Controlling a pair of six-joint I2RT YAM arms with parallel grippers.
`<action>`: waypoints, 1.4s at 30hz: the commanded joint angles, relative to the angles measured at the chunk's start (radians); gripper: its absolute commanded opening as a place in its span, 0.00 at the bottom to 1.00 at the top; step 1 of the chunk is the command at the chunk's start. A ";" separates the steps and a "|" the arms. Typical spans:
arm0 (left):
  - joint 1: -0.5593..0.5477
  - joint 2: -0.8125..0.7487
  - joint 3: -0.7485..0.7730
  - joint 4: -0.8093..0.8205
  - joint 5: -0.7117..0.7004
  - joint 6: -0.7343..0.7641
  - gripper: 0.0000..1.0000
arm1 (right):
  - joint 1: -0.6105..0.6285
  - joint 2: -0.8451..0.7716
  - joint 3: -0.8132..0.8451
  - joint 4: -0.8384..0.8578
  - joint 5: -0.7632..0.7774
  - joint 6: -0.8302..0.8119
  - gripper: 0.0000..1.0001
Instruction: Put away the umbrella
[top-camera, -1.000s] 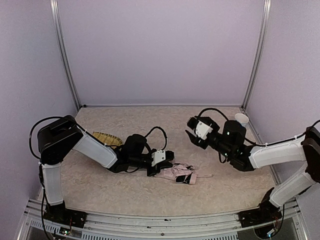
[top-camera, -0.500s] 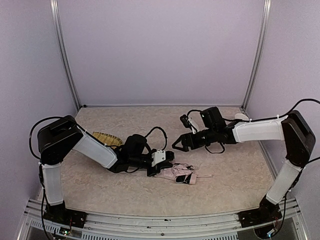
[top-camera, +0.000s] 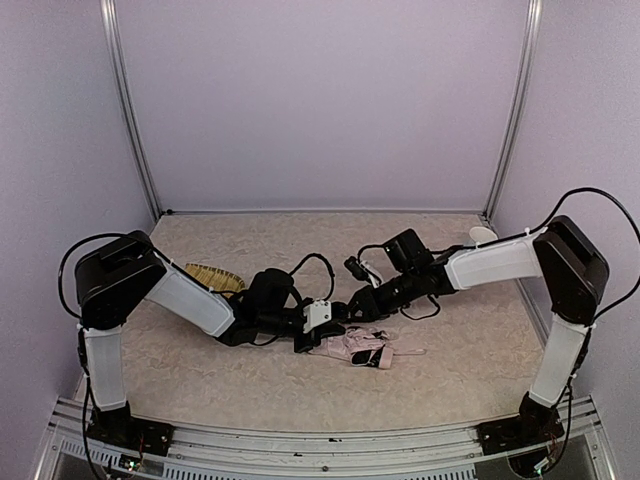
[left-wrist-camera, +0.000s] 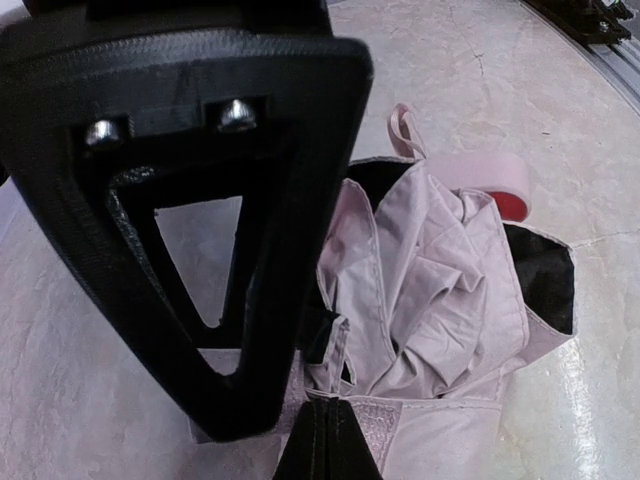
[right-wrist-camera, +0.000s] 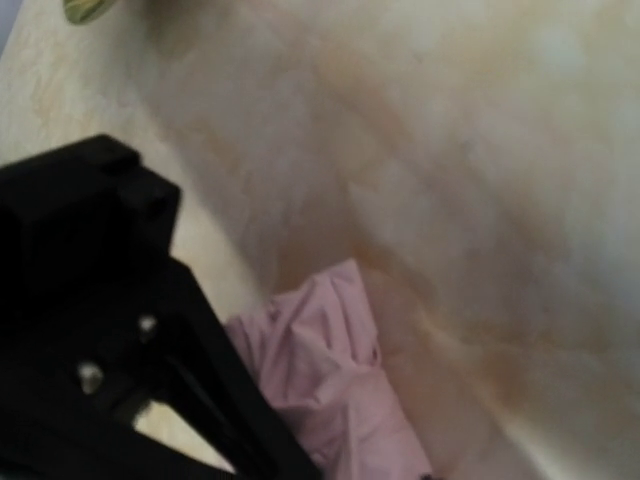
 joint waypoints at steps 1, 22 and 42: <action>-0.015 0.056 -0.039 -0.156 -0.018 0.010 0.00 | 0.007 0.009 0.022 -0.017 -0.010 -0.010 0.23; 0.022 0.020 -0.047 -0.142 0.011 -0.081 0.48 | -0.004 -0.113 -0.143 0.246 -0.022 -0.043 0.00; 0.077 0.066 0.113 -0.496 0.202 -0.019 0.47 | -0.044 -0.104 -0.111 0.337 0.029 -0.031 0.00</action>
